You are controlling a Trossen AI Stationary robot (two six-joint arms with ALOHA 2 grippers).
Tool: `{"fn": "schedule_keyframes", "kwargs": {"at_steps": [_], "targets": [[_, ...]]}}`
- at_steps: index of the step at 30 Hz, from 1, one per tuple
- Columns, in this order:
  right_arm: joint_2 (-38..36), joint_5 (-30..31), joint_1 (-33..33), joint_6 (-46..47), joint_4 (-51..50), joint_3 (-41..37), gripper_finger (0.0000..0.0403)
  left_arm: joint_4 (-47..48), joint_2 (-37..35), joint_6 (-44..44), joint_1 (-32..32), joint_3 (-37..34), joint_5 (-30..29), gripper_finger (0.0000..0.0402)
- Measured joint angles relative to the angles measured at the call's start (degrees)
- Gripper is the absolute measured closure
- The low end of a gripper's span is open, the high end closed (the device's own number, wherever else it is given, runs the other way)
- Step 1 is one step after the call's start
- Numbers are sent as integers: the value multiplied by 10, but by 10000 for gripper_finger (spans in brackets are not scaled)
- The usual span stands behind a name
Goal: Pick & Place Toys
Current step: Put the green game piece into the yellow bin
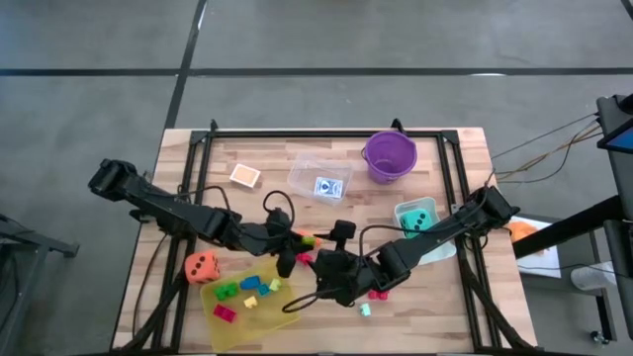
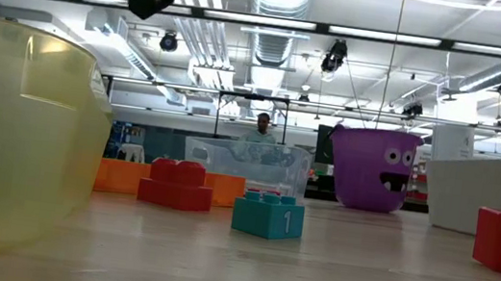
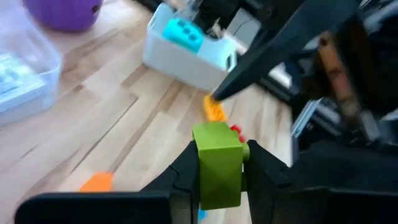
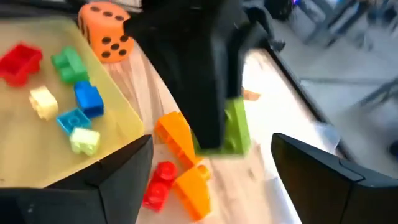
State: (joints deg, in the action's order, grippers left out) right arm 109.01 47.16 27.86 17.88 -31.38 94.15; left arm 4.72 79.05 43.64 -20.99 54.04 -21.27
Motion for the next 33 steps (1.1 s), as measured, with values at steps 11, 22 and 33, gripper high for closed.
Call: {"fn": "schedule_keyframes", "kwargs": {"at_steps": [11,22,33], "targets": [[0,-32,0,198,-80,-11,79,240,-82,3,-28,0,46,327],[5,-57,-4,284,-82,-43,79,370,-64,9,-105,0,134,327],[6,-54,-11,292,-52,-54,79,369,18,29,-186,0,177,327]]}}
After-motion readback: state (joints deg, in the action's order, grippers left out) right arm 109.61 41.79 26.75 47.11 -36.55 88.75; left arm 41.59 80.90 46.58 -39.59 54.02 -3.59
